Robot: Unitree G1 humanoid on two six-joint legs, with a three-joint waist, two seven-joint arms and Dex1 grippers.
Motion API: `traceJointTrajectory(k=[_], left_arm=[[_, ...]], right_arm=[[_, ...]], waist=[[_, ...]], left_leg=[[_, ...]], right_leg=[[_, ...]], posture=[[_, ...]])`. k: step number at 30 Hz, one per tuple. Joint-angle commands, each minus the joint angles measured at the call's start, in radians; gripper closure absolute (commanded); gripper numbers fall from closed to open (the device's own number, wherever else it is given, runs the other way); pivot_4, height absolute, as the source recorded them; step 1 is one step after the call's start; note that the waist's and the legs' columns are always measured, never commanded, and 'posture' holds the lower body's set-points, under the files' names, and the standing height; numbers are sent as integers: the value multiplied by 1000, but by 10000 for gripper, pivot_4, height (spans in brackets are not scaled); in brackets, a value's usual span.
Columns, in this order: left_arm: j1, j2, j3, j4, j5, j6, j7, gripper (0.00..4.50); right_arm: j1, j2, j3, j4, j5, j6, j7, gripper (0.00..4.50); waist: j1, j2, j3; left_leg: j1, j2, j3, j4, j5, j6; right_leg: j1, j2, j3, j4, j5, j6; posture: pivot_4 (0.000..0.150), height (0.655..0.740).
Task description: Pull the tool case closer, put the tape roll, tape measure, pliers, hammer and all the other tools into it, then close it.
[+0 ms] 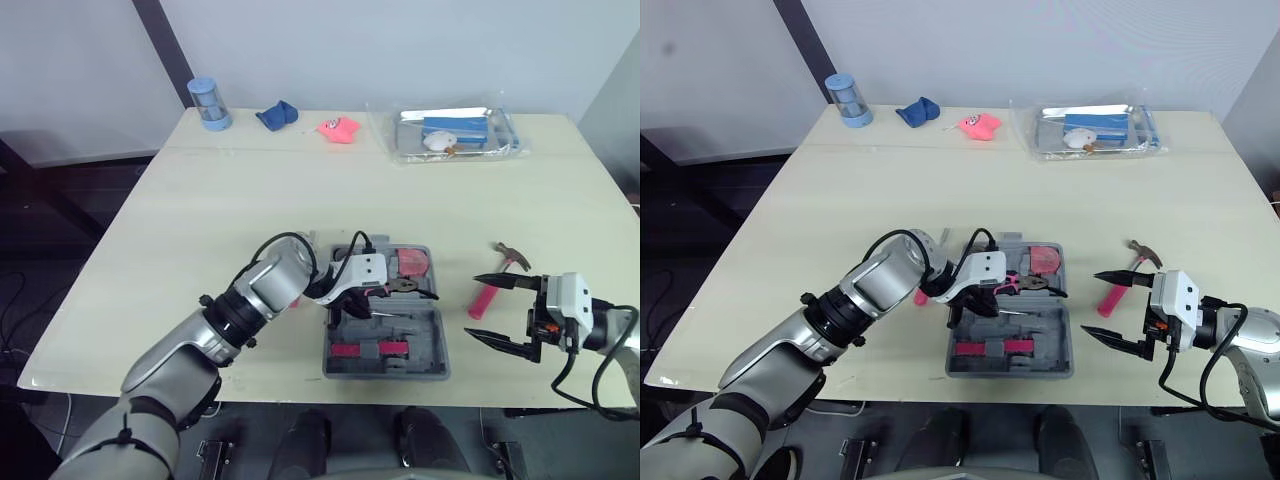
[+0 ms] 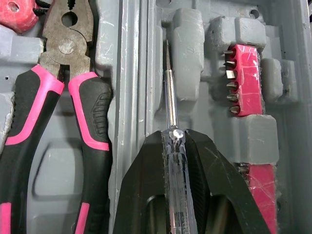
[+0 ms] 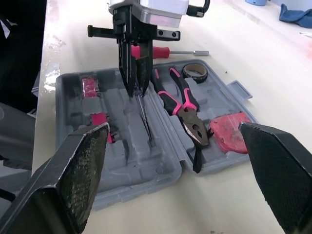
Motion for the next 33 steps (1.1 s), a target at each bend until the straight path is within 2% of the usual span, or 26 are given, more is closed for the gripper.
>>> traceJointTrajectory(k=[1, 12, 13, 16, 17, 18, 26, 33], left_arm=[[-19, -20, -24, -4, 19, 6, -6, 44451], [-25, -41, -18, 18, 29, 20, -14, 44451], [-25, -40, -17, 20, 30, 17, -14, 34408], [-25, -45, -11, 23, 39, 21, 2, 24727], [-25, -46, -10, 21, 41, 19, 6, 18403], [-26, -46, -8, 18, 41, 23, 6, 17170], [-38, -20, 19, -45, 22, 44, -7, 17170], [-42, -9, 133, -111, -41, 26, 8, 17170]], right_arm=[[5, 6, -12, -34, 12, -1, -9, 0], [10, 19, -11, -42, 8, -3, -17, 0], [8, 20, -10, -40, 8, -4, -17, 0], [3, 22, -6, -35, 7, -6, -15, 0], [2, 23, -5, -34, 6, -7, -15, 0], [0, 23, -4, -32, 6, -7, -14, 0], [-11, 29, 0, -18, 2, -10, -7, 0], [-11, 34, -1, -12, 1, -16, -3, 0]], waist=[[0, 0, 0], [0, 0, 0], [0, 0, 0], [0, 0, 0], [1, 0, 0], [1, 0, 0], [-1, 0, 0], [0, 0, 0]], left_leg=[[0, 0, 0, 0, 0, 0], [0, 0, 0, 0, 0, 0], [0, 0, 0, 0, 0, 0], [0, 0, 0, 0, 0, 0], [0, 0, 0, 1, 0, 0], [0, 0, 0, 1, 0, 0], [1, 0, 0, 2, 0, 0], [0, 0, 0, 2, 0, 0]], right_leg=[[0, 0, 0, 0, 0, 0], [0, 0, 0, 0, 0, 0], [0, 0, 0, 0, 0, 0], [0, 0, 0, 0, 0, 0], [0, 0, 0, 1, 0, 0], [0, 0, 0, 1, 0, 0], [0, 0, 0, 3, 0, 0], [0, 0, 0, 3, 0, 0]], posture=[[1500, 7400], [1500, 7400], [1500, 7400], [1500, 7400], [1500, 7400], [1500, 7400], [1500, 7400], [1500, 7400]])
